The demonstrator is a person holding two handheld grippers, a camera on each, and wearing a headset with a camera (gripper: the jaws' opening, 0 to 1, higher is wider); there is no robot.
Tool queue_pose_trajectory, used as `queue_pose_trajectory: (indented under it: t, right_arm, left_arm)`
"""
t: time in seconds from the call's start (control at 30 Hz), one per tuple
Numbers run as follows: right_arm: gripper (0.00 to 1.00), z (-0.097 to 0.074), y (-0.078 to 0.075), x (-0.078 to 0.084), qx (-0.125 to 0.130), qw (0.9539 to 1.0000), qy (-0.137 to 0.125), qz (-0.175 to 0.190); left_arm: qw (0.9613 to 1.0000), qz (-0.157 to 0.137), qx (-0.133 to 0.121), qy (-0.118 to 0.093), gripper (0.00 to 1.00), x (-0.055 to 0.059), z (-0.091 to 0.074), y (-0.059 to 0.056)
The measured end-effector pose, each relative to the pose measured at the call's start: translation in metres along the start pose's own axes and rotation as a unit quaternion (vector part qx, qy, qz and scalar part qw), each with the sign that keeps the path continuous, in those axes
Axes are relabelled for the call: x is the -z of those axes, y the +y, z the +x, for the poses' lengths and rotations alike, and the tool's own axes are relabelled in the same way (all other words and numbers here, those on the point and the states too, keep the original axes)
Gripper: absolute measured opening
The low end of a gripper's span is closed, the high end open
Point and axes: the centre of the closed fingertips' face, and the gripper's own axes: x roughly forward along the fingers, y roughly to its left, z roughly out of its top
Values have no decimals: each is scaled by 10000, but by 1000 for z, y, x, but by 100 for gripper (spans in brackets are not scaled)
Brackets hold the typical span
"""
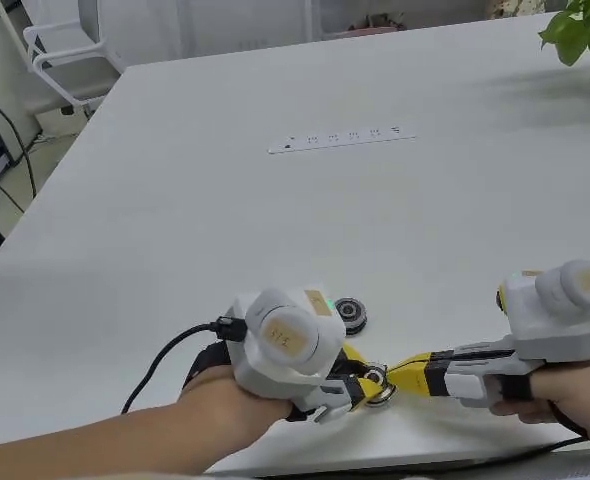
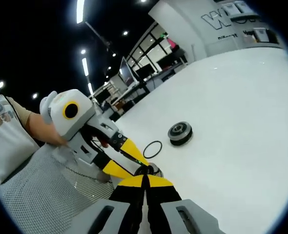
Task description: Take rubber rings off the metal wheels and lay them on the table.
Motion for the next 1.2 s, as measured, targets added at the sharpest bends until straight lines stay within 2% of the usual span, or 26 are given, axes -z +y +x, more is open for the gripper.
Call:
queue_pose_trajectory:
  t: [0.27,0.43,0.63,0.93,1.2]
  right_arm:
    - [0,1,3,1,-101,9999,-11,16]
    - [0,4,21,-3,-407,9991,-106,23]
    - [0,3,21,-3,-368,9992,-113,45]
    - [0,-2,8,-6,-58,9997,-209,73]
    - [0,-3,1,-6,-1,9998,-198,53]
  left_arm:
    - [10000,38,32,-2,13,0,0,-1]
    - [10000,66,67,-9,13,-1,1,-2]
    - [10000,32,44,-26,13,-1,0,0]
    - [10000,44,60,-53,13,-1,0,0]
    - [9999,-19,118,-39,15,-1,-1,-1]
